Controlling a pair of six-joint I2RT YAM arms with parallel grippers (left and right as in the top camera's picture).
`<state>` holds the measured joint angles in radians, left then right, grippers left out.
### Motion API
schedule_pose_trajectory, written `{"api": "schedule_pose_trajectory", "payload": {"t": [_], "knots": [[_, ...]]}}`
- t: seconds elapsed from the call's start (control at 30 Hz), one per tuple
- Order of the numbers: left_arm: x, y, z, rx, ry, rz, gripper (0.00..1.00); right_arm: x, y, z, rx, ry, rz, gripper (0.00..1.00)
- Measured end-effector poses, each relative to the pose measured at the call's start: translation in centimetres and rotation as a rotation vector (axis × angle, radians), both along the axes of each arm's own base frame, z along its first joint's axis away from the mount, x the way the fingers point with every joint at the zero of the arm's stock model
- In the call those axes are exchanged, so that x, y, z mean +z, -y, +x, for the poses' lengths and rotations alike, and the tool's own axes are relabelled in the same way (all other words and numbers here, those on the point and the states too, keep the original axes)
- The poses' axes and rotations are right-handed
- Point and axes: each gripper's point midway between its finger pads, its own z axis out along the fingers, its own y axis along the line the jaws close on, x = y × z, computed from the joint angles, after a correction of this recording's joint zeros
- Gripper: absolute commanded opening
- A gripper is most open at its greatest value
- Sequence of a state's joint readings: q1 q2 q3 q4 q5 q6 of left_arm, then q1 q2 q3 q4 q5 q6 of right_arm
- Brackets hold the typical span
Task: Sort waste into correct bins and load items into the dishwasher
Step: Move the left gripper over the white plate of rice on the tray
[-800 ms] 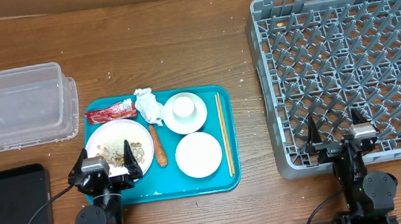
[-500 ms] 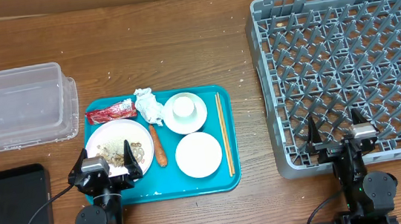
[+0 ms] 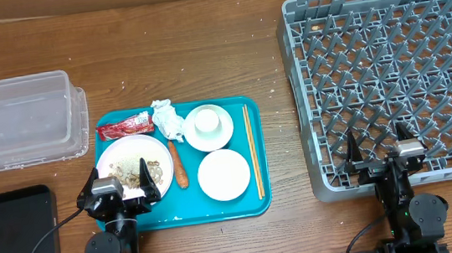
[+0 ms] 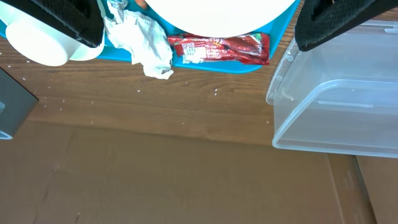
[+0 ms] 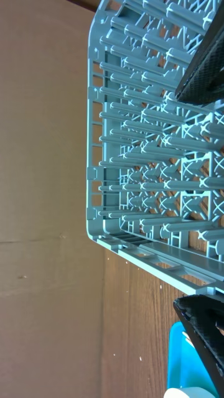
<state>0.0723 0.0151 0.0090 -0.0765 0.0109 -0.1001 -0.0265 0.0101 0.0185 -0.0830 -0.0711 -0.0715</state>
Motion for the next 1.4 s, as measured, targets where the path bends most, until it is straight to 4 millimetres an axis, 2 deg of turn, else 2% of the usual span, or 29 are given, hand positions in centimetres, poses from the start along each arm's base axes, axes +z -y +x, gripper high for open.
{"api": "schedule_pose_trajectory", "payload": {"t": [0.6,0.67,0.8,0.93,1.03,1.17,1.4], "knots": [[0.1,0.1,0.0,-0.004,0.005,-0.005,1.00,0.0,0.0,0.0,0.000,0.000,0.000,1.00],[0.3,0.7,0.1,-0.035,0.016,-0.046,1.00,0.0,0.0,0.0,0.000,0.000,0.001,1.00],[0.8,4.6,-0.3,-0.246,0.010,-0.298,1.00,0.0,0.0,0.0,0.000,0.000,0.000,1.00],[1.4,7.2,-1.0,-0.397,-0.015,-0.477,1.00,0.0,0.0,0.0,0.000,-0.001,0.000,1.00],[2.4,8.4,-1.6,-0.475,-0.008,-0.526,1.00,0.0,0.0,0.0,0.000,0.000,0.000,1.00],[2.1,8.9,-2.3,-0.474,-0.110,-0.588,1.00,0.0,0.0,0.0,0.000,0.000,0.000,1.00],[7.2,8.1,-3.4,-0.383,-0.273,-0.514,1.00,0.0,0.0,0.0,0.000,0.000,0.000,1.00]]}}
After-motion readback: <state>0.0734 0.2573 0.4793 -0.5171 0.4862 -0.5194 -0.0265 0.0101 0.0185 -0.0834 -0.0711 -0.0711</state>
